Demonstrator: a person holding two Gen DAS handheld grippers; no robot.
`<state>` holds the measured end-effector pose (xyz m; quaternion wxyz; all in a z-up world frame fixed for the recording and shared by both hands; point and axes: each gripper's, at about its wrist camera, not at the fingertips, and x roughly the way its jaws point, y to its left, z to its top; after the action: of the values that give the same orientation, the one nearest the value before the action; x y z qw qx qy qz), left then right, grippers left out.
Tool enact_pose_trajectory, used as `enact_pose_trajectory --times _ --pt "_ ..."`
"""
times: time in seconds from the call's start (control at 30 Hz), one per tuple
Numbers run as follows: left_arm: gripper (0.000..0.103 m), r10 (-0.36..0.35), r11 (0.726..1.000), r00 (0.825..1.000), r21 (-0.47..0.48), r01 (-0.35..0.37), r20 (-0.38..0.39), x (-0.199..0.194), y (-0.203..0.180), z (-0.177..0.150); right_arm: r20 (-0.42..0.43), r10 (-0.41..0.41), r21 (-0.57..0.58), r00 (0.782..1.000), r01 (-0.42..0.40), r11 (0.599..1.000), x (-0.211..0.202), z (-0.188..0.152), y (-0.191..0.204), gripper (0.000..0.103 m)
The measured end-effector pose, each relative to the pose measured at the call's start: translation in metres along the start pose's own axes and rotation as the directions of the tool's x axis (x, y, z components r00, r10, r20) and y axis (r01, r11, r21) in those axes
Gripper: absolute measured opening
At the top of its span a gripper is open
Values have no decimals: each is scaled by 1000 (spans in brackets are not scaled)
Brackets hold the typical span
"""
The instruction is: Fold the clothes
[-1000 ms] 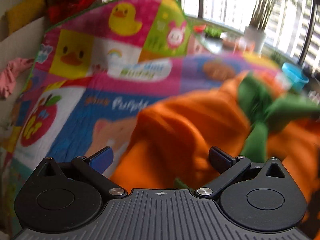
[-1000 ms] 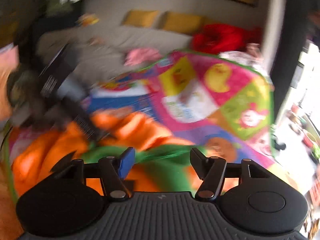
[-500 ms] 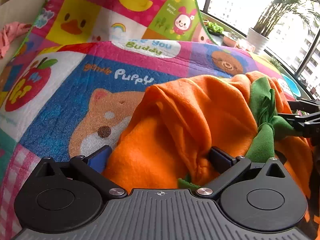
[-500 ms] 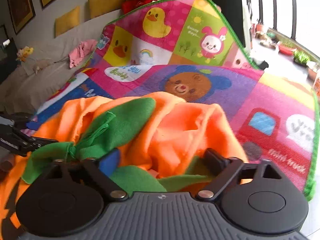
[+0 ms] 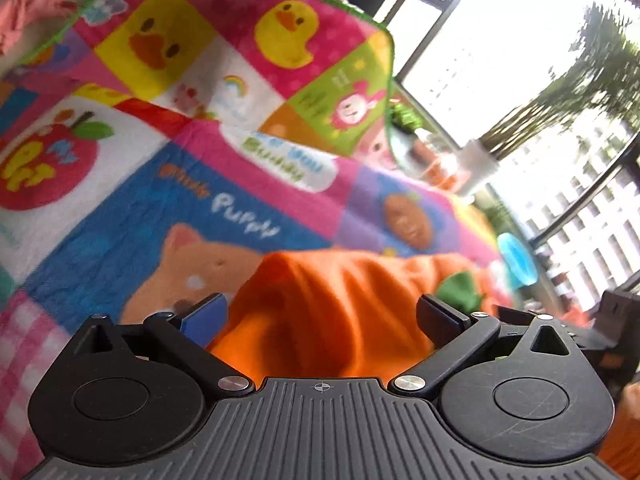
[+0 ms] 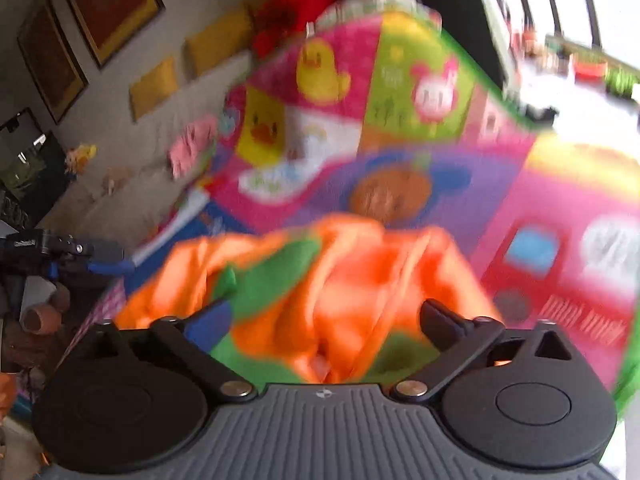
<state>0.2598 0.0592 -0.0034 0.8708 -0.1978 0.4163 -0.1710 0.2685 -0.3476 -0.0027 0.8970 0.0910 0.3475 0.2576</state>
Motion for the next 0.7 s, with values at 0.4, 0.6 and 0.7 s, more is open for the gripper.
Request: enact_pose_trajectory --times 0.4,0.6,0.7 --pt "81 -96 980 990 -183 76 -106 62 20 13 -157 27 221 987 9 975 60 30 -44 54" --pt "44 -39 994 997 -104 32 -69 77 14 35 -111 6 136 994 9 991 87 53 -30 26" --pt "22 -36 997 999 -74 35 -1 73 9 53 -23 -10 83 1000 11 996 81 74 -22 14"
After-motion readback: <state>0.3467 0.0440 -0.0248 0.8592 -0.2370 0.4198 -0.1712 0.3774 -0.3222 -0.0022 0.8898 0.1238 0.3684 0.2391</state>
